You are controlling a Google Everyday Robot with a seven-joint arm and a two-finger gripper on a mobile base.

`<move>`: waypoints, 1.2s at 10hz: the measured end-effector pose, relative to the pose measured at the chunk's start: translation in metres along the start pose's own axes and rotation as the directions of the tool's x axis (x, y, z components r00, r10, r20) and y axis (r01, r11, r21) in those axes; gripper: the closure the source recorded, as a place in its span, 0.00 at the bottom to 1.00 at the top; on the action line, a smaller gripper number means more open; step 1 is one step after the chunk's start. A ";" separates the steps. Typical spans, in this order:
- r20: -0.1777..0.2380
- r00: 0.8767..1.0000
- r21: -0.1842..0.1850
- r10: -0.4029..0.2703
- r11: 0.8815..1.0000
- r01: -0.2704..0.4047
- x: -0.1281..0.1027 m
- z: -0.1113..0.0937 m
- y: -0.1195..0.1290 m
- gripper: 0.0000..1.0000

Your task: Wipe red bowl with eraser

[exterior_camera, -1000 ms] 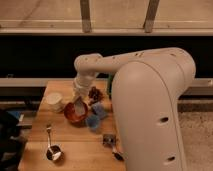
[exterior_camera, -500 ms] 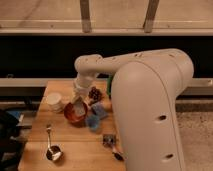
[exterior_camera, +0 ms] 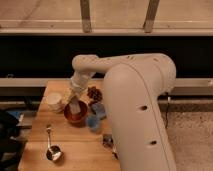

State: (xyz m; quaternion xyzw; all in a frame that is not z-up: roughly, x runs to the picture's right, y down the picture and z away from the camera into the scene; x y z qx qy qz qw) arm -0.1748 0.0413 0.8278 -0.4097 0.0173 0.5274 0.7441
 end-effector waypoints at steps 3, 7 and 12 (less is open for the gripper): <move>-0.011 1.000 -0.019 -0.028 0.999 0.028 -0.005 0.008 0.008 1.00; -0.064 0.997 -0.037 -0.040 0.999 0.038 0.018 0.028 0.022 1.00; -0.053 0.997 -0.015 0.058 0.998 -0.058 0.023 0.018 -0.018 1.00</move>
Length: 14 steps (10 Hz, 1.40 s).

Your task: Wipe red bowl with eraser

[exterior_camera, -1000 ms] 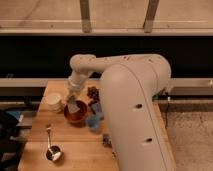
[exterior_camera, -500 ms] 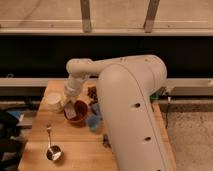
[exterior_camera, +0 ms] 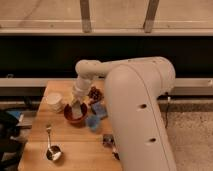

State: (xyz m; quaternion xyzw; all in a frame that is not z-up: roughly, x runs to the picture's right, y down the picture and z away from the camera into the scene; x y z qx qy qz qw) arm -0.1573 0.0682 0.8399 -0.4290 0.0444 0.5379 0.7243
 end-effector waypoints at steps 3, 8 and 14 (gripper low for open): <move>0.014 1.000 0.029 -0.011 1.000 0.010 -0.020 -0.004 0.005 1.00; -0.015 0.996 0.021 -0.087 0.996 0.087 -0.019 0.010 0.039 1.00; -0.006 0.999 0.022 0.036 0.999 -0.036 0.018 -0.005 -0.014 1.00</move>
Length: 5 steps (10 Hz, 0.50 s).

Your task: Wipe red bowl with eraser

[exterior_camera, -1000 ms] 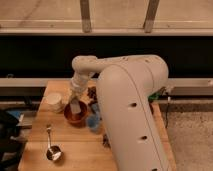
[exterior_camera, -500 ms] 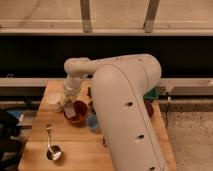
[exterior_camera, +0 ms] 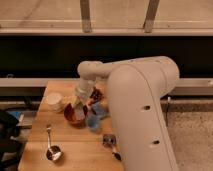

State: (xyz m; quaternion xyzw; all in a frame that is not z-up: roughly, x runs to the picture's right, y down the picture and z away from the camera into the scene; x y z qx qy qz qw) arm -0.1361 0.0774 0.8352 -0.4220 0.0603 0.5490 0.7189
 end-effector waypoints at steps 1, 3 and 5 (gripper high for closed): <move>0.010 1.000 0.010 0.005 1.000 -0.006 -0.003 -0.004 -0.002 1.00; 0.030 1.000 0.019 -0.001 1.000 0.001 -0.017 -0.009 0.000 1.00; 0.036 0.999 0.020 -0.036 0.999 0.035 -0.032 -0.009 0.013 1.00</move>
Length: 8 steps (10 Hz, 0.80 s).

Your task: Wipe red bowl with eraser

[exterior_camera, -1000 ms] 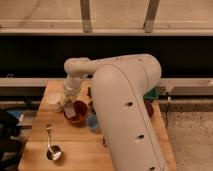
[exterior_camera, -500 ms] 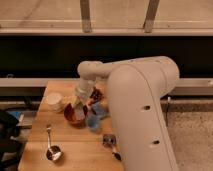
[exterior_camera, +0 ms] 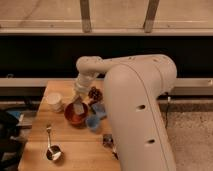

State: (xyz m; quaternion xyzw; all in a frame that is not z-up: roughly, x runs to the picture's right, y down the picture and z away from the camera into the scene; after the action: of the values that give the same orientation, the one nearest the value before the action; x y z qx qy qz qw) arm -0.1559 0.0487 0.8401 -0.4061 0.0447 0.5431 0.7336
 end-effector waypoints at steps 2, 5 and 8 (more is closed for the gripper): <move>-0.007 0.999 0.004 -0.043 0.999 0.043 0.001 0.001 0.016 1.00; -0.007 1.000 0.008 -0.028 1.000 0.028 0.023 0.000 0.015 1.00; 0.005 0.999 0.026 0.039 0.999 -0.039 0.042 -0.007 -0.008 1.00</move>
State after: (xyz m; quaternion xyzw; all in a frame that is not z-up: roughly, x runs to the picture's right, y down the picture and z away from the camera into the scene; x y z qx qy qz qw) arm -0.1293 0.0754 0.8180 -0.3944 0.0578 0.5577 0.7281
